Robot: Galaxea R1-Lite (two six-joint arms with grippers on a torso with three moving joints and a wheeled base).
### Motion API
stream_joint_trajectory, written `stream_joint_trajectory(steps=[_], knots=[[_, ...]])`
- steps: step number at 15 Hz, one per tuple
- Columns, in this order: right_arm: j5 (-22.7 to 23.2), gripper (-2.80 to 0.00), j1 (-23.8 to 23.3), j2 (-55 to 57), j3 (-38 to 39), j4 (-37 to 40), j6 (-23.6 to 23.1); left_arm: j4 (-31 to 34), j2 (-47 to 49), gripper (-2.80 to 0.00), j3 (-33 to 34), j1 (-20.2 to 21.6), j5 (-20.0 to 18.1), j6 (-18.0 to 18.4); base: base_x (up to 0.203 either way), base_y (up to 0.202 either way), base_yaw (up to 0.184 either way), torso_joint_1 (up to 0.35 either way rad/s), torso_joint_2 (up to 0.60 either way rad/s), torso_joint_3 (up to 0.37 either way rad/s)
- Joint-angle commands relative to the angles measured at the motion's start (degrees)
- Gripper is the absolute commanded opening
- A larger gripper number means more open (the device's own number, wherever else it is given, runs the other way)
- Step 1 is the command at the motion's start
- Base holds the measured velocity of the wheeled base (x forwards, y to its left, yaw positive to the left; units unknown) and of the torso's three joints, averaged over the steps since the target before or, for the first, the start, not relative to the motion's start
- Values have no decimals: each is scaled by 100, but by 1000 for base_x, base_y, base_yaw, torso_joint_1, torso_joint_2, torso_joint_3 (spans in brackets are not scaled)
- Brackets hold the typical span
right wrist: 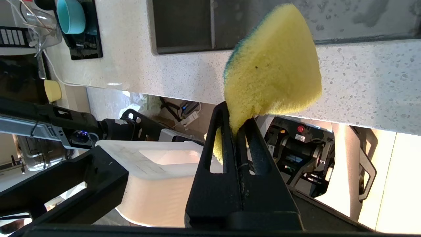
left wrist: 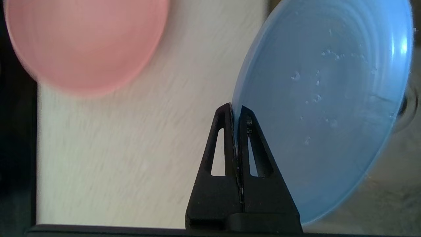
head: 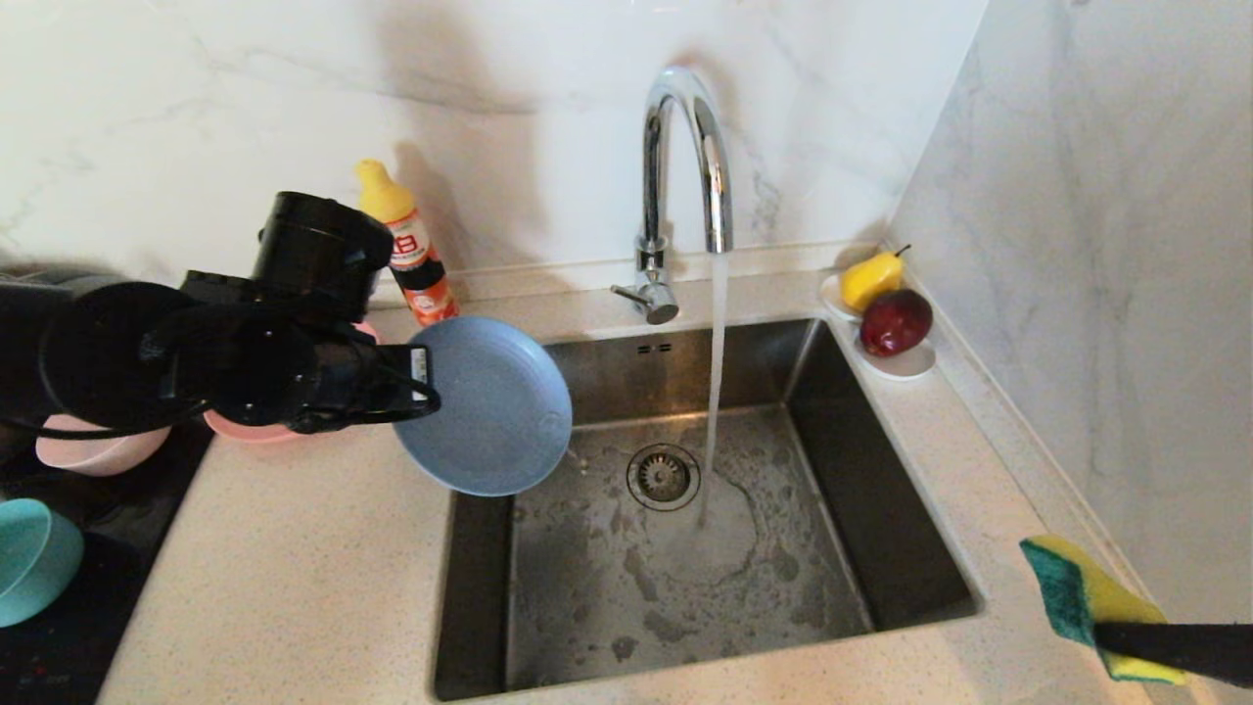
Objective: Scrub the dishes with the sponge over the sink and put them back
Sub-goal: Place the plate on the table
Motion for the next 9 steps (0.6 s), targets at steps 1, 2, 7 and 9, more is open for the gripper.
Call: stream_joint_trajectory(steps=[1, 2, 7, 9], knots=[[46, -280, 6, 111, -27, -5, 15, 503, -437, -280, 62, 476, -517, -173, 0, 0, 0, 0, 0, 0], [89, -280, 6, 180, -36, -58, 15, 856, -651, -280, 66, 796, -905, -307, 0, 0, 0, 0, 0, 0], [201, -280, 1, 630, -59, -421, 15, 1902, -1388, -280, 432, 2865, -2628, -116, 0, 0, 0, 0, 0, 0], [201, -280, -16, 818, -15, -572, 15, 1741, -1536, -280, 979, 3514, -2986, 315, 0, 0, 0, 0, 0, 0]])
